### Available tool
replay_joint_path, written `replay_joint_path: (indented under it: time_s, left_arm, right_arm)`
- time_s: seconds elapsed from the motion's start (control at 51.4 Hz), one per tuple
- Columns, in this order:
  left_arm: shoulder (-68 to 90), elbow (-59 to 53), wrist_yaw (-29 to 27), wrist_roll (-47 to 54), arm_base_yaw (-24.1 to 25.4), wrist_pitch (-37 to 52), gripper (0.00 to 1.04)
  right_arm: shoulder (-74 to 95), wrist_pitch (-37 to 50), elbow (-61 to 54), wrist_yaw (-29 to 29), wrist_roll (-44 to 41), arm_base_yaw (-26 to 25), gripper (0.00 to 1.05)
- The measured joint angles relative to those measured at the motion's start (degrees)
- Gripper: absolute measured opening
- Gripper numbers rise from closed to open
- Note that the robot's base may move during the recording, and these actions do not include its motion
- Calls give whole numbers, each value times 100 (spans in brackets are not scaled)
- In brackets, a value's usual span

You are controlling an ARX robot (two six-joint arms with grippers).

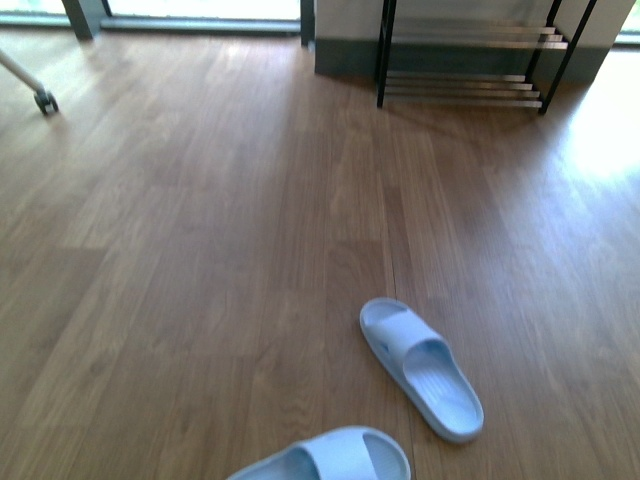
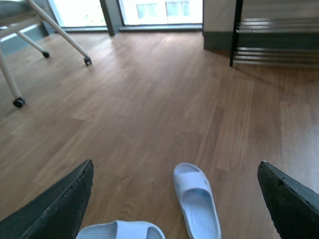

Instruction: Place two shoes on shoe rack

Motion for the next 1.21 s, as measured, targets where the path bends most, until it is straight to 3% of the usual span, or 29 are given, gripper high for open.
replay_joint_path:
  time_s: [0.37, 0.564, 0.875, 1.206]
  left_arm:
    - [0, 0, -2, 0, 0, 0, 95]
    - [0, 0, 0, 0, 0, 0, 95]
    - [0, 0, -2, 0, 0, 0, 95]
    - [0, 0, -2, 0, 0, 0, 95]
  right_arm:
    - [5912, 4004, 1381, 1137, -883, 365, 95]
    - [8599, 4913, 2015, 1574, -1438, 573, 95]
    - [11696, 5123, 3635, 2048, -1838, 966, 95]
    - [13127, 4682, 4769, 2267, -1934, 1272, 95]
